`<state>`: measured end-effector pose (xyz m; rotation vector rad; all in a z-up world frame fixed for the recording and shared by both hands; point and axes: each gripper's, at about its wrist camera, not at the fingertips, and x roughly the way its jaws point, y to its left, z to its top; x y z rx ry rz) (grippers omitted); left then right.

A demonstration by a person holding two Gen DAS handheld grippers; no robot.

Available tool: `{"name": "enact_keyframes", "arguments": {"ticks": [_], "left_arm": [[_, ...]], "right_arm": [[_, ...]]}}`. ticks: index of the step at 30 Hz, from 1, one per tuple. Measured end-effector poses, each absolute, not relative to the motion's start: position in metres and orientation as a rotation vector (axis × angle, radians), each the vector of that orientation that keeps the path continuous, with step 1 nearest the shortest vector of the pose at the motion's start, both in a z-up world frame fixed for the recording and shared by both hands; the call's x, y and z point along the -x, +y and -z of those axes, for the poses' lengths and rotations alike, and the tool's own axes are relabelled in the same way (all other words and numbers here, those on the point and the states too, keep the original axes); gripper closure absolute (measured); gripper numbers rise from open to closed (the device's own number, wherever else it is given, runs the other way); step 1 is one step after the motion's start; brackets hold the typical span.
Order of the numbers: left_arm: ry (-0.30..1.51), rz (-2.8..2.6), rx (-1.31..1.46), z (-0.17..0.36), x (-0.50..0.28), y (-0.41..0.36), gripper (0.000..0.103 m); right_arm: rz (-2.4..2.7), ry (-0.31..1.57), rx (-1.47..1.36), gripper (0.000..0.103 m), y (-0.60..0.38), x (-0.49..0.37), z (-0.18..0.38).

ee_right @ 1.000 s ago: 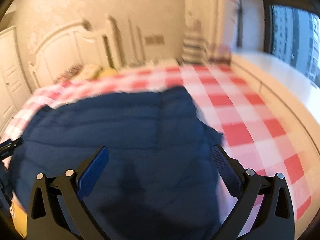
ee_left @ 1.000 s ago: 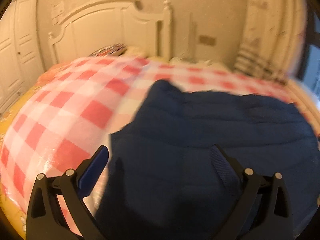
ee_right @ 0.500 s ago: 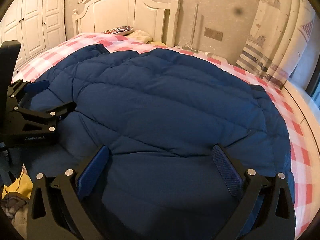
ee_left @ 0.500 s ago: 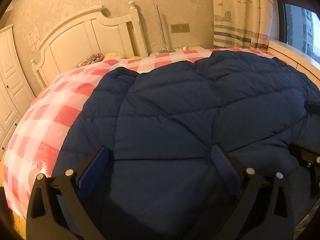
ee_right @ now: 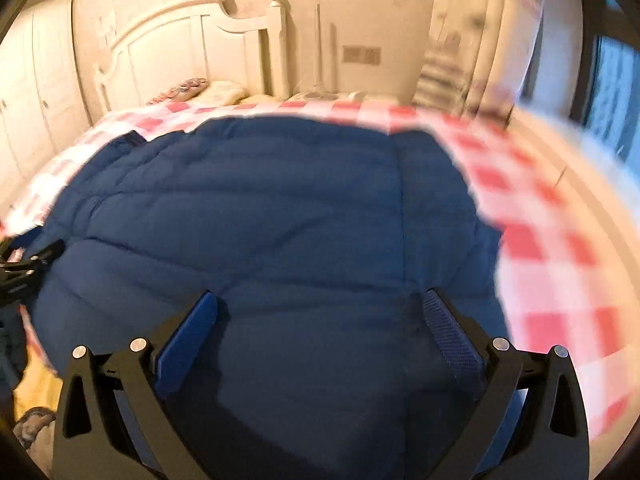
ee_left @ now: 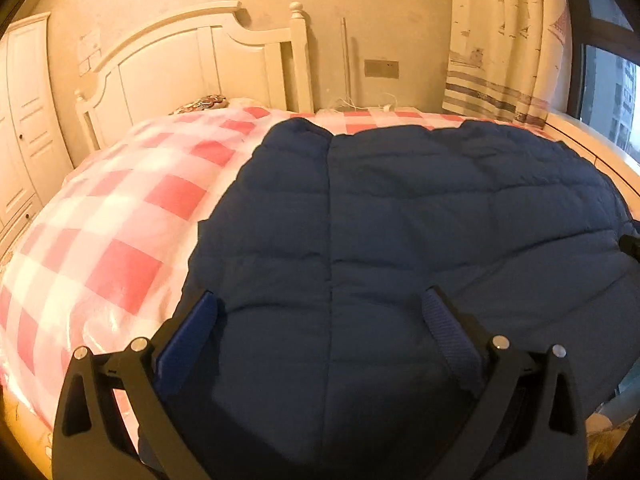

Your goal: Fold large clothes

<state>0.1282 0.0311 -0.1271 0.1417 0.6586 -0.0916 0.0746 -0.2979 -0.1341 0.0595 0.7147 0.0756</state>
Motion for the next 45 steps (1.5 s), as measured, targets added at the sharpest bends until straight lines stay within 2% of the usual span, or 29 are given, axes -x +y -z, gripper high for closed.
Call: {"name": "enact_keyframes", "arguments": {"ticks": [12,18,26,28,31,34,39,42,45], "left_arm": [[0.628,0.032,-0.103,0.113,-0.112,0.053,0.002],[0.71,0.123,0.078,0.137,-0.109,0.095,0.002],[0.728,0.112,0.071,0.133,-0.109,0.092,0.002],[0.709,0.071,0.056,0.119,-0.102,0.086,0.004],[0.595,0.125,-0.015,0.088,-0.084,0.058,0.004],[0.573,0.196,-0.095,0.078,-0.08,0.018,0.003],[0.686,0.205,-0.257,0.121,-0.098,-0.046,0.002],[0.625,0.196,-0.302,0.134,-0.094,-0.05,0.002],[0.663,0.214,-0.272,0.126,-0.092,-0.039,0.002]], "right_arm": [[-0.028,0.694,-0.091,0.005,-0.311,-0.055,0.117],[-0.048,0.695,-0.12,0.005,-0.325,-0.036,0.142],[-0.022,0.724,-0.109,0.005,-0.324,-0.038,0.137],[0.029,0.7,-0.086,0.005,-0.316,-0.035,0.125],[-0.036,0.621,-0.02,0.005,-0.288,-0.024,0.101],[-0.141,0.615,0.066,0.005,-0.244,-0.025,0.093],[-0.187,0.694,0.253,0.005,-0.184,-0.043,0.132],[-0.233,0.677,0.219,0.004,-0.195,-0.044,0.14],[-0.218,0.702,0.237,0.005,-0.199,-0.042,0.132]]}}
